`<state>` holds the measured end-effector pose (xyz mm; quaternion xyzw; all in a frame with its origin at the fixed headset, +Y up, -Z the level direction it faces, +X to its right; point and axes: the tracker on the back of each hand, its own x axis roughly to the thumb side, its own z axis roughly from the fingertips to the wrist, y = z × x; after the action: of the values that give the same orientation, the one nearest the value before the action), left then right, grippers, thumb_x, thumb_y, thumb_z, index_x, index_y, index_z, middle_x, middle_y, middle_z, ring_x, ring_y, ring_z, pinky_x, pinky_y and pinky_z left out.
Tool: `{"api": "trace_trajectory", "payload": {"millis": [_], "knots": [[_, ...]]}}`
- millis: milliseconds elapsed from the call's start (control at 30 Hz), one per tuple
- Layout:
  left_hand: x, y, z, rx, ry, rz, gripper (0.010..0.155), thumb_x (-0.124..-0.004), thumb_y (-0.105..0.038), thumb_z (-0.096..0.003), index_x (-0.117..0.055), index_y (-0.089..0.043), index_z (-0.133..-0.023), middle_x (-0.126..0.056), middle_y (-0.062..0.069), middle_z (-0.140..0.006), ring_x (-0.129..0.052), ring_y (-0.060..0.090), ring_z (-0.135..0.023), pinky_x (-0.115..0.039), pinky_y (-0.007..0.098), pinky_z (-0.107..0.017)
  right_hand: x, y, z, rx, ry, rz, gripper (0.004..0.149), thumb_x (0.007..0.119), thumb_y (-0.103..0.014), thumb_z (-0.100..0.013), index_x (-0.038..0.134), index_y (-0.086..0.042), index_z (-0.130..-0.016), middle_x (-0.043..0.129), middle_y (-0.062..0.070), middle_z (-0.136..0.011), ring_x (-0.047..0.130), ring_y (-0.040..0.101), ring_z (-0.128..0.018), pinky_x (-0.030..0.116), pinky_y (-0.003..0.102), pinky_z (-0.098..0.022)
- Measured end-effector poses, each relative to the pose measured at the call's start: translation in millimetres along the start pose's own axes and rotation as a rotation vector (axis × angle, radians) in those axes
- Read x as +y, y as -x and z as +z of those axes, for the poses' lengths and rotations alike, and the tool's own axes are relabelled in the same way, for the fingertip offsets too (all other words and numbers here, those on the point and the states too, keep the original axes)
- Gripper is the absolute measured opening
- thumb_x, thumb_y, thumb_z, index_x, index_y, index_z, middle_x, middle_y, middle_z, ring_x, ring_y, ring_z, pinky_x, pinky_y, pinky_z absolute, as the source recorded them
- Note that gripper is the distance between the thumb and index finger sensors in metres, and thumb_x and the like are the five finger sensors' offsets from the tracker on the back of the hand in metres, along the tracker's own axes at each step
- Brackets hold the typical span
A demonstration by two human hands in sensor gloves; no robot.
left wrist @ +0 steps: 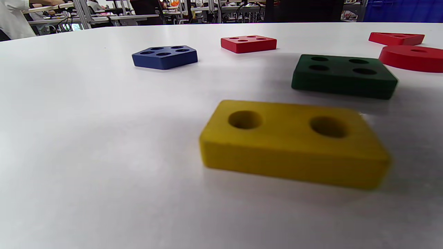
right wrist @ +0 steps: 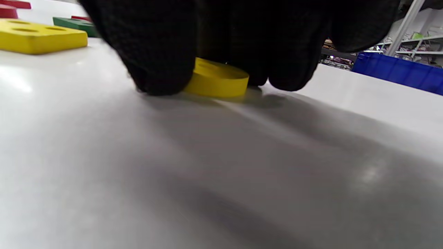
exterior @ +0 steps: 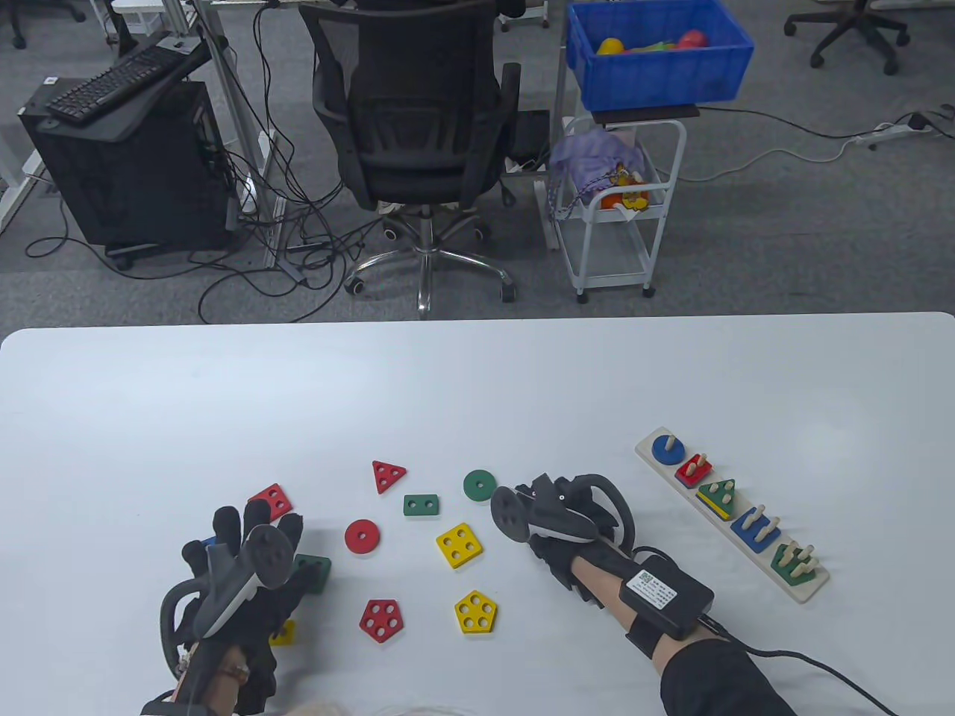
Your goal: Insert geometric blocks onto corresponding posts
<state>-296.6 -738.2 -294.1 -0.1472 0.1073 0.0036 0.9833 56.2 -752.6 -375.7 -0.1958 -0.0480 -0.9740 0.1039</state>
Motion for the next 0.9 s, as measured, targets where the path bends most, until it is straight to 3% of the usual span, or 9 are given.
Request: {"api": "trace_trajectory", "payload": {"millis": [167, 300, 500, 667, 900], "knots": [[1.0, 0.4, 0.4, -0.002, -0.004, 0.002, 0.076, -0.054, -0.074, -0.0352, -0.027, -0.059, -0.105, 0.000, -0.022, -0.117, 0.002, 0.019, -0.112, -0.010, 0.059, -0.080, 0.9, 2.0, 0.1, -0.017, -0.020, -0.025, 0.063, 0.089, -0.039, -0.042, 0.067, -0.019, -0.098, 0.080, 0.012, -0.095, 0.091, 0.038, -0.078, 0.068, 0.066, -0.060], [2.1, 1.5, 0.1, 0.001, -0.007, 0.008, 0.076, -0.054, -0.074, -0.0352, -0.027, -0.059, -0.105, 0.000, -0.022, -0.117, 0.002, 0.019, -0.112, -0.010, 0.059, -0.080, -2.5, 10.5, 4.7, -0.002, 0.046, -0.069, 0.065, 0.090, -0.040, -0.040, 0.069, -0.017, -0.097, 0.083, 0.013, -0.093, 0.093, 0.036, -0.075, 0.069, 0.066, -0.059], [2.3, 1.8, 0.0, 0.002, -0.005, 0.008, 0.076, -0.054, -0.074, -0.0351, -0.027, -0.059, -0.104, 0.000, -0.022, -0.117, 0.002, 0.019, -0.112, -0.010, 0.059, -0.080, -24.0, 52.0, 11.3, 0.104, 0.128, -0.154, 0.065, 0.089, -0.040, -0.040, 0.069, -0.016, -0.097, 0.081, 0.015, -0.094, 0.092, 0.037, -0.075, 0.068, 0.066, -0.059], [2.6, 2.0, 0.1, 0.005, -0.006, 0.009, 0.076, -0.054, -0.074, -0.0352, -0.027, -0.059, -0.104, 0.000, -0.022, -0.117, 0.003, 0.019, -0.112, -0.010, 0.059, -0.080, -42.9, 111.9, 14.4, 0.325, 0.152, -0.258, 0.064, 0.090, -0.038, -0.040, 0.068, -0.016, -0.097, 0.079, 0.015, -0.096, 0.090, 0.039, -0.078, 0.066, 0.067, -0.060], [2.4, 2.2, 0.0, 0.006, -0.006, 0.007, 0.076, -0.054, -0.074, -0.0351, -0.027, -0.059, -0.105, 0.000, -0.022, -0.117, 0.002, 0.019, -0.112, -0.010, 0.059, -0.080, -35.6, 175.2, 15.8, 0.608, 0.103, -0.274, 0.063, 0.090, -0.035, -0.041, 0.068, -0.017, -0.098, 0.077, 0.015, -0.098, 0.087, 0.039, -0.081, 0.064, 0.067, -0.063]]}}
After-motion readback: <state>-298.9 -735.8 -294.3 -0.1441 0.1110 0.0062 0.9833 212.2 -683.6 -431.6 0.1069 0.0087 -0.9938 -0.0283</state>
